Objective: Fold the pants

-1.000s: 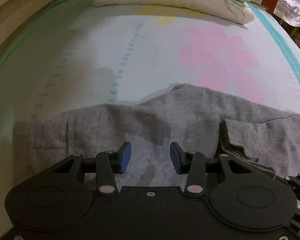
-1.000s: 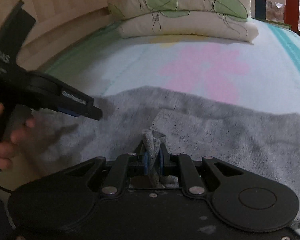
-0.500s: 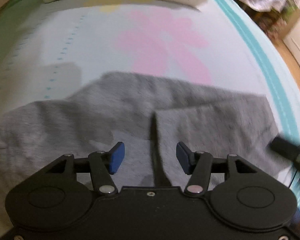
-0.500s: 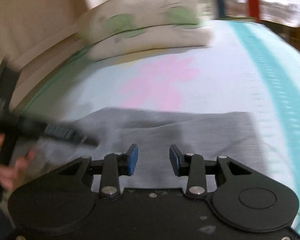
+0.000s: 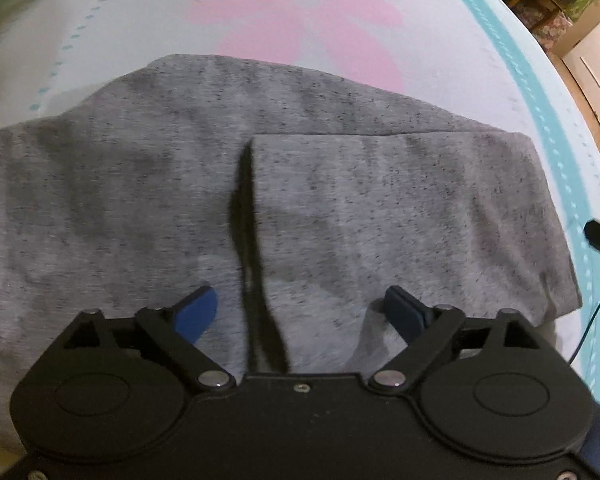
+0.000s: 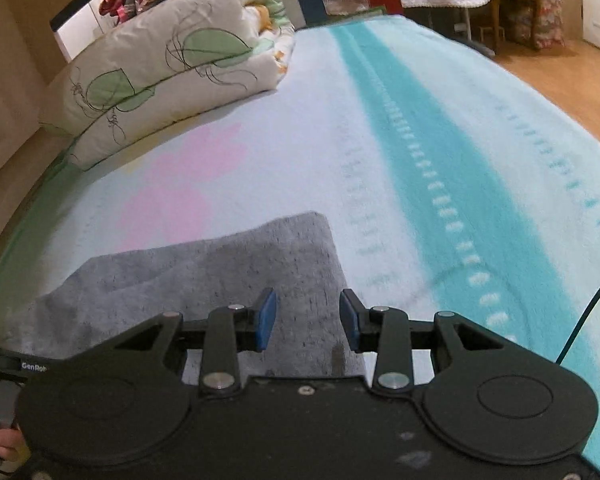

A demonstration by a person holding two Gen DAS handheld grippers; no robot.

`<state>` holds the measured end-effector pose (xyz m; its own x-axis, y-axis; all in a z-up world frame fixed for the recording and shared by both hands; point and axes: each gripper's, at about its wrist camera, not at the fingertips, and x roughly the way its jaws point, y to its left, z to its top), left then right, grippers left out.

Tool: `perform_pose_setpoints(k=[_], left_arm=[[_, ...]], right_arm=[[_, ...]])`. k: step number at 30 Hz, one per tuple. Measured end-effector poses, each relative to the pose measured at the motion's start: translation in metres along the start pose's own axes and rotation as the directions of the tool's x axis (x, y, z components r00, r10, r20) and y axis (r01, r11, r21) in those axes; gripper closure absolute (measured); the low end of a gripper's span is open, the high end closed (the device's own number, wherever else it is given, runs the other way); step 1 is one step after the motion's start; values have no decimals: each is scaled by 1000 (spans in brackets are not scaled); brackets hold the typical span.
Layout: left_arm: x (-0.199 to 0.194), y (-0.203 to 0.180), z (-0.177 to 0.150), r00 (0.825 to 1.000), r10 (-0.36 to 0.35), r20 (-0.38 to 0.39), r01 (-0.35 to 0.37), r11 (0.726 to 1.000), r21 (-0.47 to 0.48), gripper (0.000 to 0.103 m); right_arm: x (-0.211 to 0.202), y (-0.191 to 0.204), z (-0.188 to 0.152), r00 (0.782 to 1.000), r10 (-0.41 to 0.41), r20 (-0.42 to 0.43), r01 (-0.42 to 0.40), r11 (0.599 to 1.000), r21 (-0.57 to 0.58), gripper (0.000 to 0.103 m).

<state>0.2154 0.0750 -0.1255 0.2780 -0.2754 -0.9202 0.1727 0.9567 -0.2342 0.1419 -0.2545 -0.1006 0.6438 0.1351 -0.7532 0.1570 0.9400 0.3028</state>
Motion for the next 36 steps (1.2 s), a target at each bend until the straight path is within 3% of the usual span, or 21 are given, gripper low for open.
perform_pose_setpoints(k=[2, 4, 5, 7, 12, 15, 21, 28, 32, 36], left_arm=[[1, -8, -1, 1000, -18, 10, 18, 1000, 6, 24], [-2, -17, -4, 999, 31, 35, -32, 999, 32, 57], [-2, -21, -6, 998, 53, 43, -55, 997, 45, 63], [-7, -20, -8, 998, 22, 57, -25, 998, 57, 78], [-22, -5, -13, 996, -20, 83, 19, 1000, 14, 84], [-16, 1, -15, 998, 1, 67, -2, 1000, 15, 89], [-8, -1, -18, 998, 18, 62, -18, 1000, -2, 86], [-10, -8, -21, 994, 79, 69, -79, 997, 7, 67], [-8, -17, -29, 989, 124, 86, -126, 992, 20, 64], [-8, -30, -34, 972, 209, 106, -213, 976, 34, 47]], right_arm=[[5, -3, -2, 1000, -3, -3, 3, 1000, 7, 64], [8, -11, -6, 1000, -7, -7, 7, 1000, 20, 64], [7, -13, -7, 1000, -7, -12, 8, 1000, 29, 64], [10, -16, -9, 1000, -4, -27, 5, 999, 40, 64], [16, -15, -14, 998, -23, -60, 23, 1000, -3, 64], [25, -16, -17, 992, -44, -122, 41, 999, -27, 64], [45, -20, -20, 974, -69, -215, 61, 997, -44, 65], [50, -17, -19, 969, -91, -231, 75, 994, -77, 64], [51, -13, -17, 965, -107, -237, 84, 991, -106, 61], [54, -10, -18, 964, -119, -240, 89, 988, -130, 58]])
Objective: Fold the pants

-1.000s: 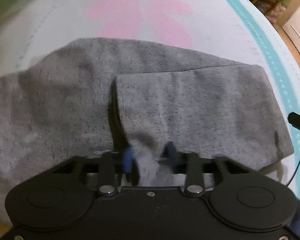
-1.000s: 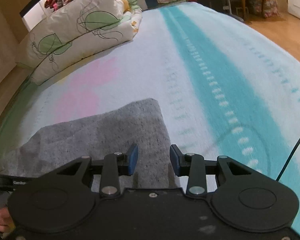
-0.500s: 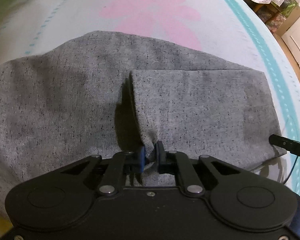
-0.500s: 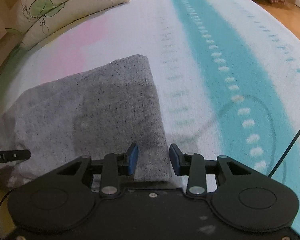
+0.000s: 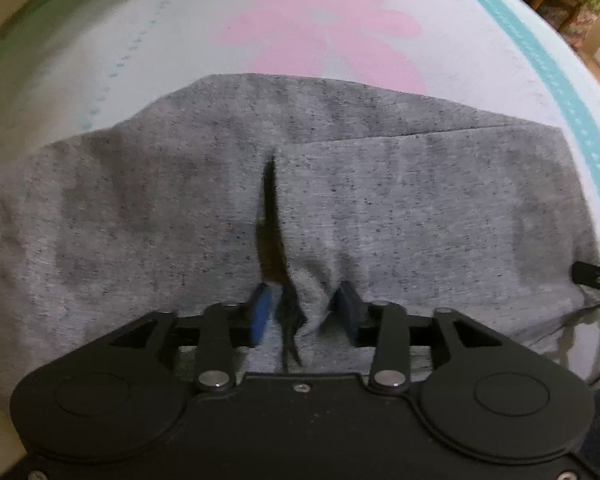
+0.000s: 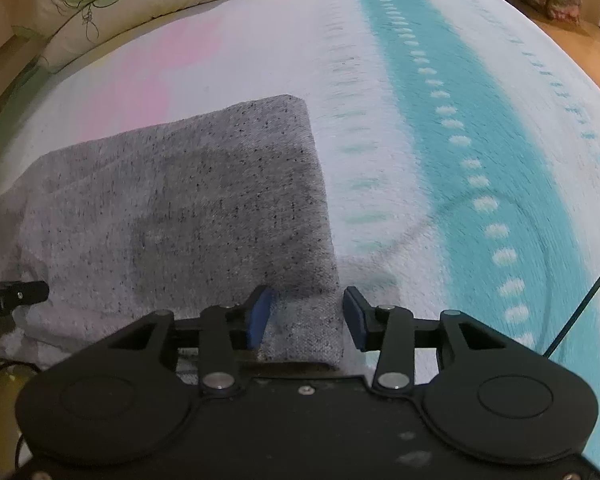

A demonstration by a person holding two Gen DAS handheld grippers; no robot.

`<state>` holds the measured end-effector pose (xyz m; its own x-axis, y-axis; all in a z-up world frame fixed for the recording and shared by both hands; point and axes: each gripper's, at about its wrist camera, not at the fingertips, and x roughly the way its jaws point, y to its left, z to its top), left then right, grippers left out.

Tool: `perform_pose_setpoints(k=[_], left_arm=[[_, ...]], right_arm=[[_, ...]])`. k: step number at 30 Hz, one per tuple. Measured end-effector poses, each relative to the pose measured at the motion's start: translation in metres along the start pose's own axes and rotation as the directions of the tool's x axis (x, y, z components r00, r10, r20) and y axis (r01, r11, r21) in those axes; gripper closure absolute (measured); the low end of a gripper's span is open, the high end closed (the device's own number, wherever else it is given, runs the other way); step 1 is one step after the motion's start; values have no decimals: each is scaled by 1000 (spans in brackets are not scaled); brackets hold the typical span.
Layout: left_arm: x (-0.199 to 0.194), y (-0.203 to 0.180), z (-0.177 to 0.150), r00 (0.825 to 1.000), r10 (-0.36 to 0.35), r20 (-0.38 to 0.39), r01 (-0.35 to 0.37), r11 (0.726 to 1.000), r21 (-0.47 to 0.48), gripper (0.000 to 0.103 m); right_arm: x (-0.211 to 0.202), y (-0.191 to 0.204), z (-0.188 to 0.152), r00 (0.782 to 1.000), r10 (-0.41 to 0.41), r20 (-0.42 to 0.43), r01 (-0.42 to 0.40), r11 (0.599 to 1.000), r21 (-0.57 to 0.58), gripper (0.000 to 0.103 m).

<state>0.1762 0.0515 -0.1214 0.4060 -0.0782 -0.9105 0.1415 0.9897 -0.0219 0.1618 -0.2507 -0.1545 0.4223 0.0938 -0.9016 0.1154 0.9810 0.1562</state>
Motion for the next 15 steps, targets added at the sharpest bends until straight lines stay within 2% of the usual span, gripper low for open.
perform_pose_setpoints(k=[1, 3, 7, 15], left_arm=[[0, -2, -1, 1000, 30, 6, -30, 1000, 3, 41], [-2, -5, -4, 998, 57, 14, -57, 998, 0, 38], [-12, 2, -6, 999, 54, 3, -54, 998, -32, 38], [-44, 35, -18, 994, 111, 20, -110, 994, -29, 39]], right_arm=[[-1, 2, 0, 1000, -5, 0, 5, 1000, -8, 58], [0, 5, 0, 1000, -19, -1, 19, 999, -29, 58], [2, 9, 1, 999, -35, -3, 35, 998, -57, 57], [1, 5, 0, 1000, -28, -5, 27, 998, -57, 57]])
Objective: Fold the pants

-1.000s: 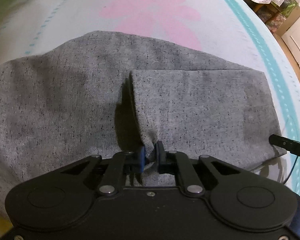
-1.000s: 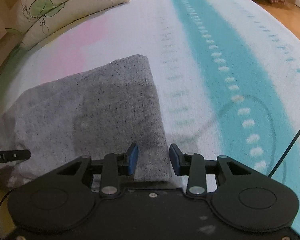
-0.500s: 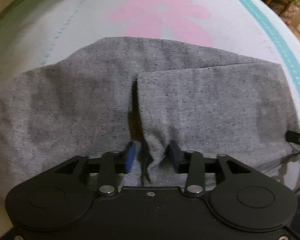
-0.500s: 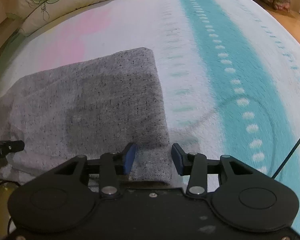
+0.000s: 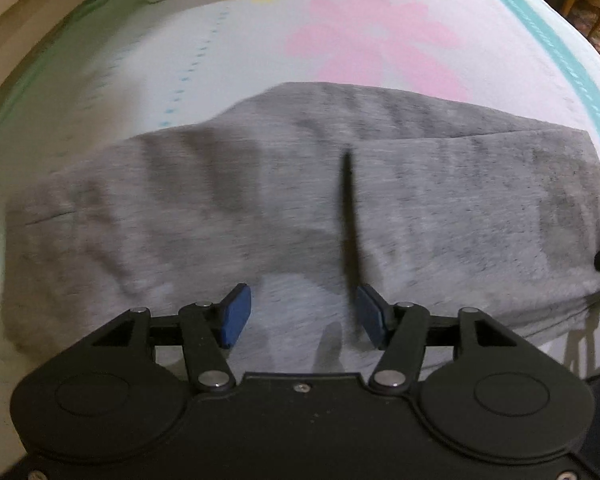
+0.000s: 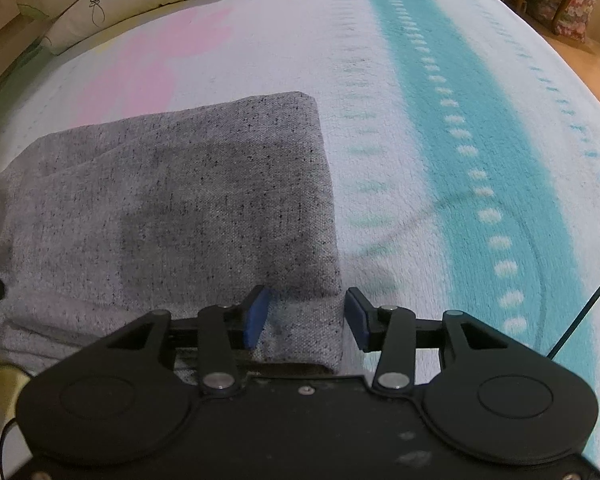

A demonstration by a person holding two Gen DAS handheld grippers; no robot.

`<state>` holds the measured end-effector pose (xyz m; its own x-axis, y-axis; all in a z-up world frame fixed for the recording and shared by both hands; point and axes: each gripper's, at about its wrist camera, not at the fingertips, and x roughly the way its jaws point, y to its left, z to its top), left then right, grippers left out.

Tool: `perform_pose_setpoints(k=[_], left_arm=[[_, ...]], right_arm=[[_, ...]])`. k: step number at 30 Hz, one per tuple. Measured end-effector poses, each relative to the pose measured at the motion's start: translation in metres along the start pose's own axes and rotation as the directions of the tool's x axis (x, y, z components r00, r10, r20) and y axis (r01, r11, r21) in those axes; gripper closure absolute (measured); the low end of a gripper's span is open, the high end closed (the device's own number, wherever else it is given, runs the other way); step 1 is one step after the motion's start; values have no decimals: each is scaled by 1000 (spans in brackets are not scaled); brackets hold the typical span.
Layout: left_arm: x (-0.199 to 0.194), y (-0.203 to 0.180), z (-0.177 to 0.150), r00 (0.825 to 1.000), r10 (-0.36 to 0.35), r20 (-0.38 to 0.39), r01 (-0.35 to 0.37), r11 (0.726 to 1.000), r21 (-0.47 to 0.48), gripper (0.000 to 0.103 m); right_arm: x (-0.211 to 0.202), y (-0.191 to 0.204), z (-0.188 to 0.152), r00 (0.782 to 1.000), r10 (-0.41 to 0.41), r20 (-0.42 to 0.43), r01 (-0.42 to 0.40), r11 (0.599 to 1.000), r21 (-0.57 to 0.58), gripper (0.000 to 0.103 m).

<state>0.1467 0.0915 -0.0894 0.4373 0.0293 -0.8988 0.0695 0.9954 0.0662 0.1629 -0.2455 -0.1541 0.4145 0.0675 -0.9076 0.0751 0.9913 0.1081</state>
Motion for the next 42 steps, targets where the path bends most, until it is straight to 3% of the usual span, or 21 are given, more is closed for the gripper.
perform_pose_setpoints(k=[7, 13, 19, 22, 25, 27, 32, 35, 38, 42], left_arm=[[-13, 75, -15, 996, 92, -4, -93, 993, -69, 39], [-16, 152, -21, 986, 164, -37, -168, 970, -173, 39], [-15, 218, -20, 988, 141, -61, -153, 935, -320, 40], [-5, 235, -20, 990, 120, -73, -138, 926, -352, 40], [13, 244, -23, 993, 47, -106, -82, 931, -355, 39], [19, 243, -23, 993, 40, -109, -76, 935, -345, 37], [26, 236, -18, 994, 69, -83, -91, 950, -299, 20], [32, 239, -19, 996, 54, -69, -73, 946, -315, 12], [34, 252, -20, 998, -6, -70, -21, 925, -378, 9], [36, 257, -22, 998, -38, -58, 12, 917, -400, 8]], right_arm=[[1, 0, 1, 1000, -3, -1, 3, 1000, -6, 57], [1, 4, 0, 1000, -12, 1, 12, 1000, -17, 57], [1, 8, 1, 1000, -25, 2, 25, 999, -29, 57], [1, 12, 0, 999, -35, 2, 35, 999, -38, 57], [-1, 14, 0, 999, -43, 3, 43, 998, -46, 57], [-2, 16, 0, 999, -50, 3, 50, 997, -53, 57], [-11, 28, 12, 994, -113, -4, 111, 987, -119, 57], [-28, 43, 19, 986, -149, 80, 159, 976, -150, 57], [-46, 65, 24, 982, -111, 155, 137, 976, -168, 57], [-52, 98, 24, 988, 2, 157, 29, 981, -191, 57]])
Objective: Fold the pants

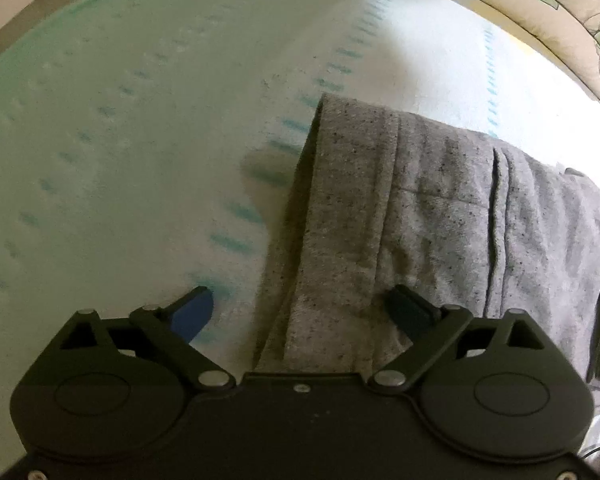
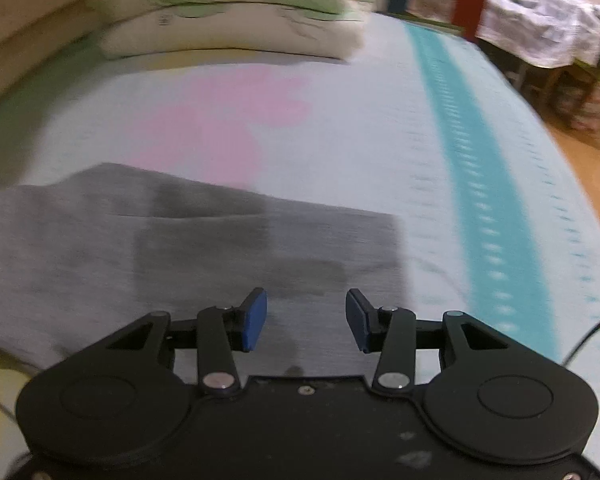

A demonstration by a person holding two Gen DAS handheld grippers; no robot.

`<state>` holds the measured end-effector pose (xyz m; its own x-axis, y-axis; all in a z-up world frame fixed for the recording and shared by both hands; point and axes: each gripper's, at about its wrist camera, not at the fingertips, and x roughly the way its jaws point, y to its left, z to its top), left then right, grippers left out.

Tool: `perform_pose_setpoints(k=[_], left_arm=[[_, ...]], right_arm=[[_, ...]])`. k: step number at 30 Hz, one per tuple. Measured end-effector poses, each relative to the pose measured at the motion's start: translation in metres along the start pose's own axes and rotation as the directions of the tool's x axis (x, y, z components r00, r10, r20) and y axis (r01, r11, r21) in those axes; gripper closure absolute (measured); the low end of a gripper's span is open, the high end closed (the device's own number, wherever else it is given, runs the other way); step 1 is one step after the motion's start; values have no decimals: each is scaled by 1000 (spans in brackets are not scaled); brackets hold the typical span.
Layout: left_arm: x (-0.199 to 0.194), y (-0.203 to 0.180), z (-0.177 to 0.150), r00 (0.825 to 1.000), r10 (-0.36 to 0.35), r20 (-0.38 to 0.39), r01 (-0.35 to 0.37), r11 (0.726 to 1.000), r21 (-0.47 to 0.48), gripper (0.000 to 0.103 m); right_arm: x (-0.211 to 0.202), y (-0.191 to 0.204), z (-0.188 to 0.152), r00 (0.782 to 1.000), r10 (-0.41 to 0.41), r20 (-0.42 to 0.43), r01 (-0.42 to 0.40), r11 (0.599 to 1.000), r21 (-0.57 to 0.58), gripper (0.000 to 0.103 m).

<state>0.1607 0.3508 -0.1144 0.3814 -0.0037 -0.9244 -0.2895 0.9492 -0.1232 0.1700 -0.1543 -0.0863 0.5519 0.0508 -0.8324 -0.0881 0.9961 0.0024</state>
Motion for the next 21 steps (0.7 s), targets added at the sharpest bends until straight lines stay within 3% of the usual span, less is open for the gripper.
perform_pose_setpoints(k=[3, 5, 6, 7, 8, 10, 13, 17, 21], left_arm=[[0, -4, -2, 1000, -3, 3, 3, 1000, 20, 8], [-2, -6, -2, 1000, -25, 1, 25, 999, 25, 15], [-4, -8, -2, 999, -51, 7, 51, 998, 38, 33], [-8, -10, -2, 994, -107, 14, 106, 992, 66, 59], [-13, -14, -3, 991, -135, 15, 133, 987, 84, 62], [-19, -25, -6, 996, -86, 32, 80, 986, 146, 73], [-30, -32, -9, 996, -68, 55, 59, 986, 158, 80], [-55, -27, -10, 991, -109, 82, 100, 989, 110, 82], [-86, -36, -14, 985, -128, 120, 111, 984, 138, 82]], right_arm=[[5, 26, 0, 998, 62, -6, -62, 998, -22, 57], [9, 38, -1, 994, 106, -15, -106, 994, -27, 57], [12, 43, -2, 992, 122, -20, -123, 992, -24, 57], [13, 47, -2, 990, 136, -21, -137, 990, -18, 57], [14, 52, -3, 988, 152, -24, -153, 988, -9, 57], [16, 59, -4, 984, 173, -28, -173, 985, -4, 57], [14, 70, -6, 982, 185, -25, -185, 983, -12, 57], [13, 75, -9, 980, 199, -15, -200, 980, -14, 57], [14, 74, -12, 979, 204, -23, -204, 979, -6, 57]])
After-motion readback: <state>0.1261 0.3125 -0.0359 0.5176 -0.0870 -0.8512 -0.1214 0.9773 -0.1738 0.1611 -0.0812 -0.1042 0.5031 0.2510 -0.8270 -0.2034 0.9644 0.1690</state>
